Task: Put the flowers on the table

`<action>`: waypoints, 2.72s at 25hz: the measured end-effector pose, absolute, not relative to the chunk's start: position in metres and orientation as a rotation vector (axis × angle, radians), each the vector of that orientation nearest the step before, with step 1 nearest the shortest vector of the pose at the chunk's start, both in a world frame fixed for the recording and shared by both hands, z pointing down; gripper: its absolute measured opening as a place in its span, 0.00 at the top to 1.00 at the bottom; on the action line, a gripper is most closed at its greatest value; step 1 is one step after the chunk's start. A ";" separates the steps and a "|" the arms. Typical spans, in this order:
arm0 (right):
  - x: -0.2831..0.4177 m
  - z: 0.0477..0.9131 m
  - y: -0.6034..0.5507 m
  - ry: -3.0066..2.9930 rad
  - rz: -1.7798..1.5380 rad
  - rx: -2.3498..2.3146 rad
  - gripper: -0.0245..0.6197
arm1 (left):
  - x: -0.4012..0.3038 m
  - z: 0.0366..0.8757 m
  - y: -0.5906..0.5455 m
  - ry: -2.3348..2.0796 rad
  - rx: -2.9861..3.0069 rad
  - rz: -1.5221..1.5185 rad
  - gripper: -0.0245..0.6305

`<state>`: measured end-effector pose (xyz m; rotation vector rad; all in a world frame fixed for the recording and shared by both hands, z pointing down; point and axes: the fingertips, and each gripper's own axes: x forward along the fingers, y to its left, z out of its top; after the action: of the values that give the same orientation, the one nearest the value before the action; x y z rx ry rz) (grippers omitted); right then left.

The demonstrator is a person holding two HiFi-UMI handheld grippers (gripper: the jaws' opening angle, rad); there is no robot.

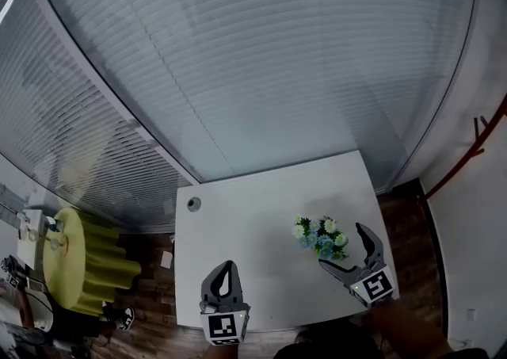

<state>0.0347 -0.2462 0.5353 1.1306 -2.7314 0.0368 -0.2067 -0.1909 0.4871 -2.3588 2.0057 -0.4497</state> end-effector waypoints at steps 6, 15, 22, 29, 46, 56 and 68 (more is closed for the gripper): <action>0.042 0.513 -0.249 -2.742 0.060 1.151 0.15 | -0.212 0.477 -0.191 2.021 -2.353 -0.441 0.96; 0.062 0.465 -0.261 -2.761 0.020 1.193 0.15 | -0.207 0.448 -0.199 2.006 -2.334 -0.376 0.96; 0.064 0.433 -0.268 -2.808 0.026 1.180 0.16 | -0.212 0.440 -0.200 1.990 -2.320 -0.375 0.96; 0.067 0.428 -0.273 -2.812 0.012 1.193 0.26 | -0.223 0.428 -0.201 1.982 -2.280 -0.370 0.96; 0.083 0.428 -0.289 -2.758 0.001 1.302 0.94 | -0.243 0.423 -0.205 2.064 -2.223 -0.360 0.96; 0.086 0.427 -0.286 -2.754 -0.016 1.316 0.94 | -0.243 0.428 -0.201 2.070 -2.224 -0.357 0.96; 0.089 0.428 -0.286 -2.754 -0.026 1.326 0.94 | -0.243 0.424 -0.201 2.063 -2.221 -0.355 0.96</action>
<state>0.0886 -0.2858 0.4281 1.3256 -2.7540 -0.0261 -0.2428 -0.2008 0.4242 -2.2211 2.0633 -0.3551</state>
